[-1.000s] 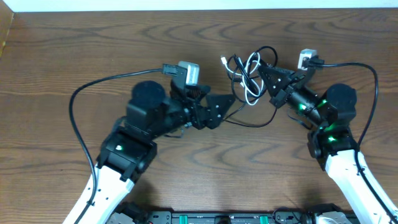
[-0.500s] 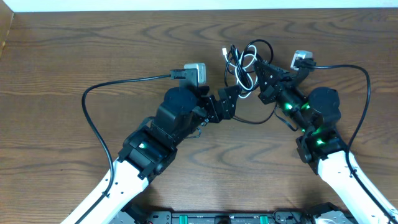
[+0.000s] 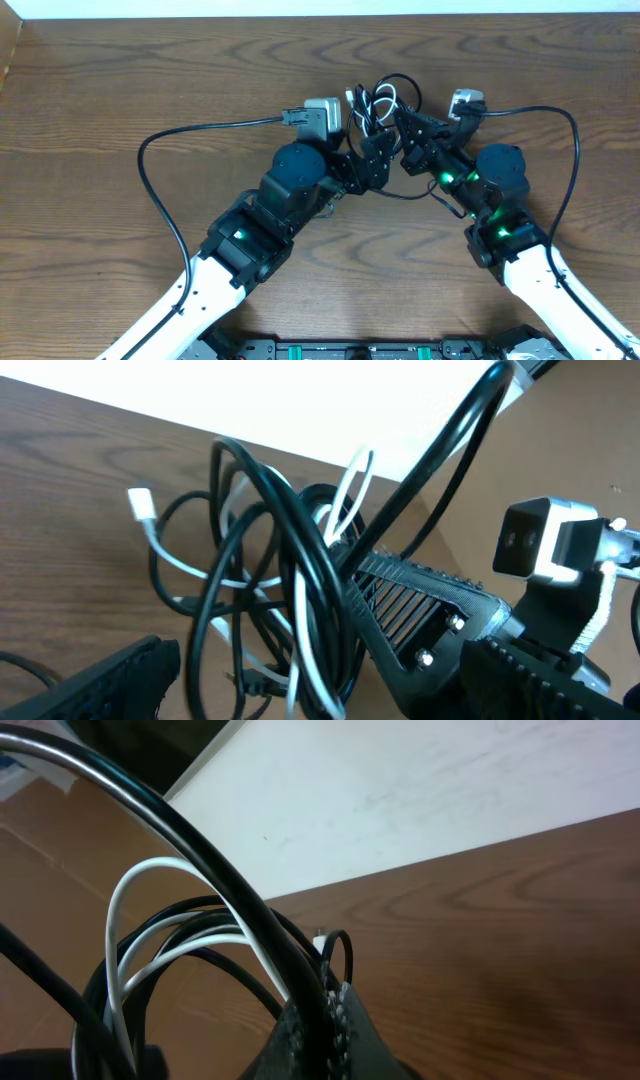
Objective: Untangle cables
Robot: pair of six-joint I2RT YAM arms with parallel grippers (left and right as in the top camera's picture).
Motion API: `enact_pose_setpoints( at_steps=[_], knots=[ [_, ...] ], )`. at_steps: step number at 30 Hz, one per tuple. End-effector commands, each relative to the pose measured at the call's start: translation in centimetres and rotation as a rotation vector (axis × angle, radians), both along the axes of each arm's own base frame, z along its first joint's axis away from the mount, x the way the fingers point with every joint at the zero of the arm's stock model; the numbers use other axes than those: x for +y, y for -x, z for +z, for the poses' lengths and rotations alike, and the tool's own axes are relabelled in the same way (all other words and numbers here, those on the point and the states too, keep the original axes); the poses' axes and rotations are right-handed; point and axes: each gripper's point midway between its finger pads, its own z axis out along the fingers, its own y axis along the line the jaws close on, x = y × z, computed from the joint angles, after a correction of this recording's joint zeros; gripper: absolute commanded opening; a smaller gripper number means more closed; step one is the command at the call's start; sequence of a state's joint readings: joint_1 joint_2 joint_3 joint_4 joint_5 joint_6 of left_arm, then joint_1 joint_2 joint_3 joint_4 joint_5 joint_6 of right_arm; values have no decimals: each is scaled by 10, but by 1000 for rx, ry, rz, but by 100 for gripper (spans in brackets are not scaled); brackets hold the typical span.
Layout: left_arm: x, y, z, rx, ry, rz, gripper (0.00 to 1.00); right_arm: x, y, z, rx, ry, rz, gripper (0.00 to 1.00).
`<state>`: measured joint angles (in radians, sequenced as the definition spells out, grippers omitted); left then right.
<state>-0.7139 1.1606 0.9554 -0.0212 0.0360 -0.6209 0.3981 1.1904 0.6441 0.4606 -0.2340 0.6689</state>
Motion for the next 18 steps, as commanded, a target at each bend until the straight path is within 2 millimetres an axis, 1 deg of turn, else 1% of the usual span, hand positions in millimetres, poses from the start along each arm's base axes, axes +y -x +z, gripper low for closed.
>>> enact_pose_setpoints(
  at_steps=[1,2,3,5,6,7,12,16,18],
  knots=[
    [-5,-4,-3,-10,-26,-15,95,9,4,6,-25,3,17,1],
    [-6,-4,-5,-6,-30,-15,93,10,4,6,-25,3,20,1],
    [-6,-5,-6,-3,-32,-16,90,11,5,6,-25,3,22,1],
    [-7,-5,-8,-3,-38,-17,76,11,5,6,-25,3,22,1],
    [-7,-5,-8,-8,-46,-20,66,11,5,6,-25,3,22,1],
    [-7,-5,-7,-28,-68,-30,46,11,5,6,-26,2,22,1],
    [-7,-5,-7,-67,-114,-50,8,11,5,7,-27,2,22,1],
    [-7,-5,-7,-106,-159,-70,8,11,5,7,-27,3,21,1],
    [-6,-5,-6,-151,-210,-92,8,10,4,7,-35,13,21,1]
  ],
)
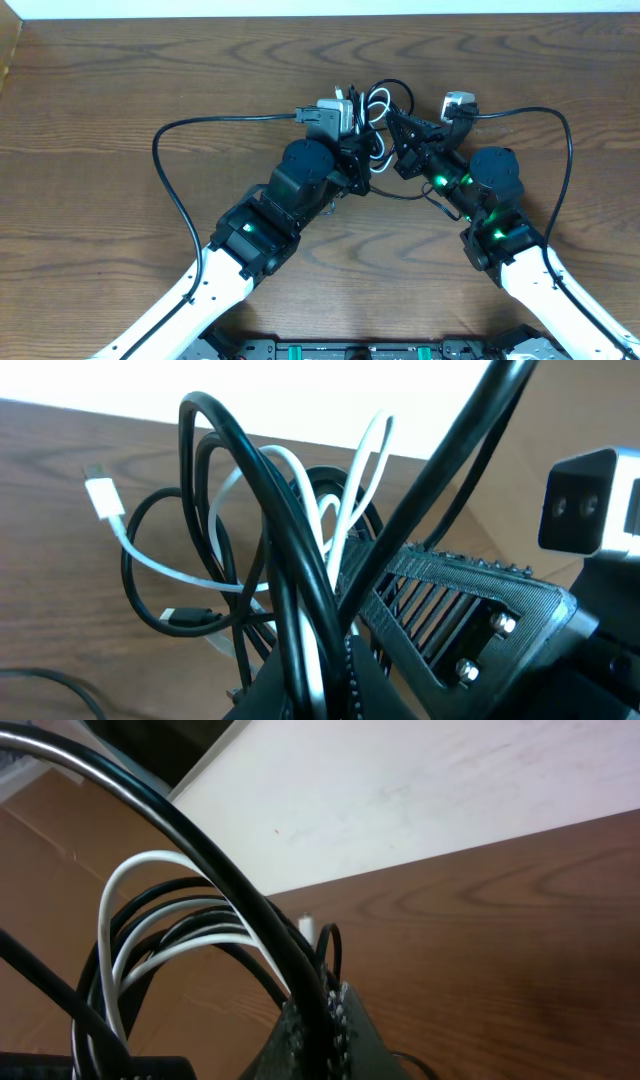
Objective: Untangle cables
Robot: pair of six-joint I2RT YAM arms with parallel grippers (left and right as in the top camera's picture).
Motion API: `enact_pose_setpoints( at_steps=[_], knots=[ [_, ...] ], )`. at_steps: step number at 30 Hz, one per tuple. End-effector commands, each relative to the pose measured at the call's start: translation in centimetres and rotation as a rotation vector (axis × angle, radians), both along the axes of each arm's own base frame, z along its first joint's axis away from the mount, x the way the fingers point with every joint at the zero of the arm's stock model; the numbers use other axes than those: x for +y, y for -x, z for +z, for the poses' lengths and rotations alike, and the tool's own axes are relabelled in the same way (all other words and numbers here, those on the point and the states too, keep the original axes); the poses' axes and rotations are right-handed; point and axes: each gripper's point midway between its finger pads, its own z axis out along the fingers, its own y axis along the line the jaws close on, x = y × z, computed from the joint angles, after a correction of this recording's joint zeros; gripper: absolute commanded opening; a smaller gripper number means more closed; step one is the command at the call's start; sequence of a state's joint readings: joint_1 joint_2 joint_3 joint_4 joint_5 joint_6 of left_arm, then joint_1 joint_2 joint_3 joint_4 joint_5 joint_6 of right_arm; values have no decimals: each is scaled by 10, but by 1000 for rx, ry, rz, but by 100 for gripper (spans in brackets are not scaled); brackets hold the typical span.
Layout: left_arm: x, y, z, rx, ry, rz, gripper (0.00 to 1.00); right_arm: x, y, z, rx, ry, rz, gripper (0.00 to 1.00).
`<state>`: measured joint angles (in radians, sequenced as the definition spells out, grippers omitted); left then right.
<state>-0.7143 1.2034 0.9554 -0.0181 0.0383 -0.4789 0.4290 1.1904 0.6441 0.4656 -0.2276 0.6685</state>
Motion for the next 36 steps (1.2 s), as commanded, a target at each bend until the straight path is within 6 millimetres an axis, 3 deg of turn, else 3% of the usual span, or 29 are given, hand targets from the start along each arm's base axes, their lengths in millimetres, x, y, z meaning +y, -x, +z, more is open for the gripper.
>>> enact_pose_setpoints(
  at_steps=[1,3,6,9,12,15,16,18,21,27,33,36],
  knots=[
    [-1,1,10,-125,-115,-64,8,0,-1,5,-42,29,-1,1],
    [1,3,12,-182,-181,-95,8,0,-1,5,-56,49,0,13],
    [5,7,13,-273,-303,-150,7,1,-1,5,-74,71,3,47],
    [11,11,12,-348,-427,-197,8,4,3,7,-116,115,37,70],
    [24,6,9,-365,-512,-149,8,9,8,9,-162,156,81,81],
    [34,0,9,-361,-543,-93,7,9,9,10,-177,169,85,85],
    [34,0,9,-361,-544,-91,8,9,9,12,-180,167,85,82],
    [34,0,9,-360,-544,-92,7,9,10,13,-191,176,88,62],
    [34,0,9,-356,-539,-88,7,8,10,13,-217,206,87,4],
    [42,-5,10,-350,-556,-37,7,10,13,15,-222,201,109,1],
    [92,-23,9,-271,-603,258,8,1,12,14,-204,209,90,1],
    [106,-25,4,-241,-631,304,8,-11,12,15,-190,216,63,1]
  ],
)
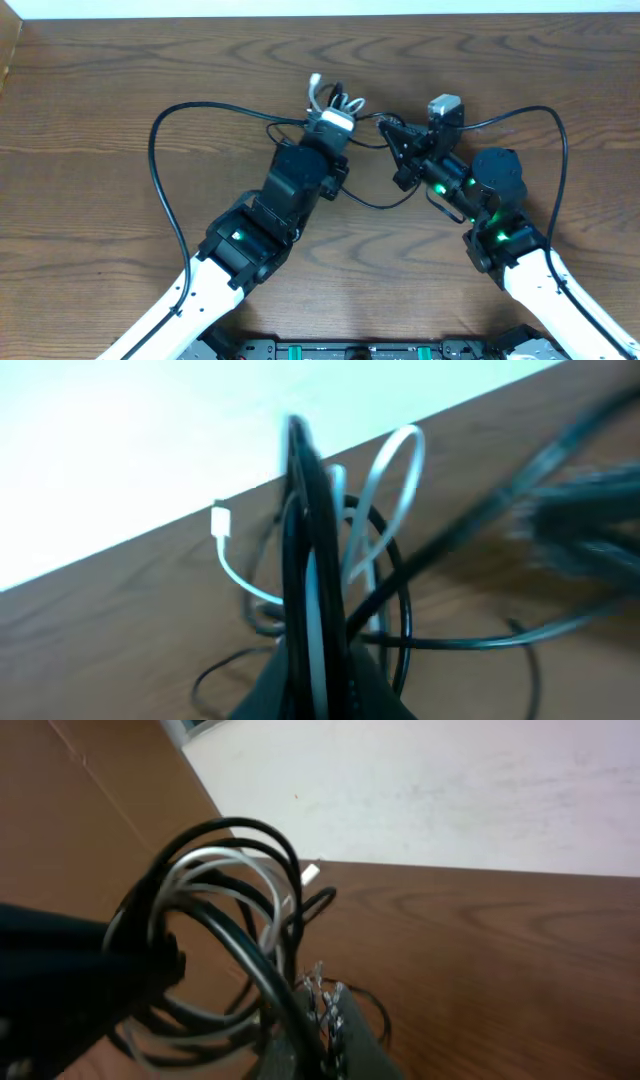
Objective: Untangle cables
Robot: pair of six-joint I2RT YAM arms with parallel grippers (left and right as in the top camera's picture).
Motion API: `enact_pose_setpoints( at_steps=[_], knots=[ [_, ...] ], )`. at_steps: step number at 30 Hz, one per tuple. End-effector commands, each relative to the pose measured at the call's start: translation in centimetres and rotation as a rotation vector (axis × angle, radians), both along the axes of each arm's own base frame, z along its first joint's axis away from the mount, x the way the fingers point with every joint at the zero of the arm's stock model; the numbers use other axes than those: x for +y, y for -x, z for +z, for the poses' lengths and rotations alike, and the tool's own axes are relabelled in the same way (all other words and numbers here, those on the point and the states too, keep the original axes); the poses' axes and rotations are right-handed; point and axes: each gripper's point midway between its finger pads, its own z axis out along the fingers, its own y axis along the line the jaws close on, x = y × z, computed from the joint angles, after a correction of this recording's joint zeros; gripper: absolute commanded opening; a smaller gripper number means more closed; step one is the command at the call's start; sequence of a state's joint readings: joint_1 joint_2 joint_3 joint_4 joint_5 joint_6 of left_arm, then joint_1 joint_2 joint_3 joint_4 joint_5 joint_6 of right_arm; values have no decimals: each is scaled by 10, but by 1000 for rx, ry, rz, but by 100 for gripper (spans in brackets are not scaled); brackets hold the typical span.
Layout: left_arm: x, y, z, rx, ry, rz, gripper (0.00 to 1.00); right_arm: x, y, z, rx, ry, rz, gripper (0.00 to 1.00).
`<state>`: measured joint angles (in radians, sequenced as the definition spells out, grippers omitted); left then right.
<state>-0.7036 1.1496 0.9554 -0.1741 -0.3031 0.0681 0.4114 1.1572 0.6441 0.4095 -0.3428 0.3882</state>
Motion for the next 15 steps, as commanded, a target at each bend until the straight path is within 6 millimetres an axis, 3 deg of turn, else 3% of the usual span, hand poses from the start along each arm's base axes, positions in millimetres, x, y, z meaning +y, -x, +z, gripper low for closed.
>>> enact_pose_setpoints(
  at_steps=[1,10,15],
  knots=[
    [40,-11,13,-39,-7,199,8,-22,-3,16,-35,-1,-66,1],
    [43,-12,11,-35,-9,203,8,-66,-2,21,-6,10,-172,1],
    [41,-12,11,-31,-4,192,8,-72,4,23,2,3,-138,1]
  ],
)
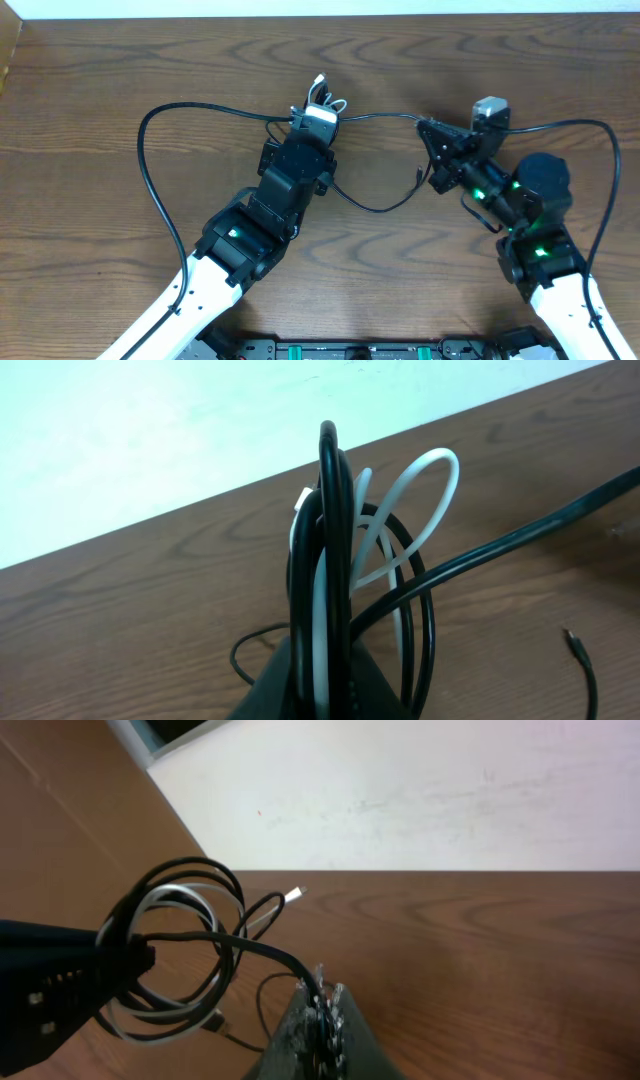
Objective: Untangle cables
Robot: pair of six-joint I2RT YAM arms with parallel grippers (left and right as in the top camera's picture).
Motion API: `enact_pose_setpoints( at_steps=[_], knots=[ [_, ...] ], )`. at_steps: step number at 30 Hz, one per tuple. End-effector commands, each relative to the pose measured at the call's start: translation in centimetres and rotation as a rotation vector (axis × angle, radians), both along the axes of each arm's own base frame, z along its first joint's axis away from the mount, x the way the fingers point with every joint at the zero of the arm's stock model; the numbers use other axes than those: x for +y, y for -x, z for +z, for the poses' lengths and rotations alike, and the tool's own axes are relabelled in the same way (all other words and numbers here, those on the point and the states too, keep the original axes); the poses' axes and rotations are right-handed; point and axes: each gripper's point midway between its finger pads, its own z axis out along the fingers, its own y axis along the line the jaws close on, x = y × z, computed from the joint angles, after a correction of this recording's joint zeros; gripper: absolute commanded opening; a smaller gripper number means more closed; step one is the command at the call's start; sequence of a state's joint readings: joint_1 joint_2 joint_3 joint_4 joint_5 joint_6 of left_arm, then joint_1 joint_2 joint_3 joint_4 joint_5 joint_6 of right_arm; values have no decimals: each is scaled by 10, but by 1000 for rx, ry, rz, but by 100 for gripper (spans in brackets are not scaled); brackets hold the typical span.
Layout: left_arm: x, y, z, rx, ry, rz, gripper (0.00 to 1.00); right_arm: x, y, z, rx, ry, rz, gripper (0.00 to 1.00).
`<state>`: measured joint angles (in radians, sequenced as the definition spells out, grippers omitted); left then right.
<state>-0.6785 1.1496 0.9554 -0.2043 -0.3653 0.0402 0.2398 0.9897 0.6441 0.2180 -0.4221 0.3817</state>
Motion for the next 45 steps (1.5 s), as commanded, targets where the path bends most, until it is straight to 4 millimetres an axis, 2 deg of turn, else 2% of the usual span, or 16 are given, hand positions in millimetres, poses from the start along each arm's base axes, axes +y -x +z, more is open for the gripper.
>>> enact_pose_setpoints(
  at_steps=[1,3,7,9,15,18,23,27,33,40,42,44,45],
  knots=[
    [17,-5,15,-37,18,77,8,-15,-3,7,-20,-1,-35,1],
    [3,-1,12,-14,48,4,8,-15,-3,7,-16,-2,-30,2],
    [-17,5,11,16,94,-106,8,-13,-2,7,-15,-3,-21,50],
    [-23,8,10,28,108,-144,8,-13,-1,7,-16,-3,-18,64],
    [-25,9,9,25,90,-164,7,-13,-2,9,-23,-4,-18,66],
    [-39,17,9,26,62,-279,7,-9,0,13,-41,-10,6,66],
    [-59,30,8,39,76,-423,7,8,13,24,-92,-30,134,67],
    [-68,36,12,42,106,-483,8,19,18,18,-70,-34,213,67],
    [-71,36,17,25,120,-497,7,28,19,6,-30,-35,261,61],
    [-73,37,17,23,124,-505,8,32,19,2,-22,-31,274,57],
    [-79,43,19,23,130,-559,8,34,20,2,-31,-21,281,56],
    [-85,48,20,23,140,-602,8,36,21,1,-32,-19,287,52],
    [-85,48,21,21,143,-605,7,36,21,1,-35,-16,289,47]
  ],
)
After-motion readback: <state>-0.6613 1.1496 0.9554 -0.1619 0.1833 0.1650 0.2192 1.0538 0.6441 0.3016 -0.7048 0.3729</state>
